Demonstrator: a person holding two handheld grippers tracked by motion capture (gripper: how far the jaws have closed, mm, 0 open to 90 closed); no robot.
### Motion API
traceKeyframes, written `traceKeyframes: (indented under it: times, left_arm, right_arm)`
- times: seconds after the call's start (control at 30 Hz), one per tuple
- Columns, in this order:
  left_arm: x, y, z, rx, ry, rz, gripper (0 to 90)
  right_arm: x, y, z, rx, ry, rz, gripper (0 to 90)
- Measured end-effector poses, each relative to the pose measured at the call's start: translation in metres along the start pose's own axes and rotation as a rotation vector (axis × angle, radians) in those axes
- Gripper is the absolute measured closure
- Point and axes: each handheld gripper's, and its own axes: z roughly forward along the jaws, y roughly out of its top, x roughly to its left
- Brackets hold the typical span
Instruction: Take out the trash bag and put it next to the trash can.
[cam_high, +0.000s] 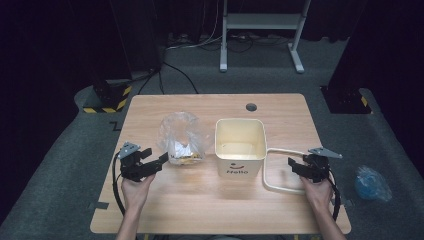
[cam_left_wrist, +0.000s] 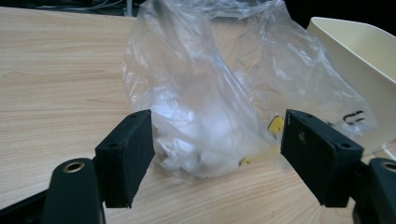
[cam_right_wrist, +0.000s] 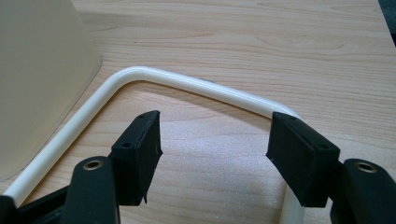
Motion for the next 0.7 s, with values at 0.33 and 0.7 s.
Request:
traceKeyframes:
  times: [0.33,0.7]
  left_arm:
    - [-0.001,-0.014,0.001,0.036,0.008,0.013,25.3]
    - [0.0,-0.043,0.021,0.124,0.073,0.037,25.9]
  right_arm:
    - [0.002,0.0,0.002,0.003,-0.001,-0.002,34.6]
    - [0.002,0.0,0.001,0.005,-0.013,0.003,34.6]
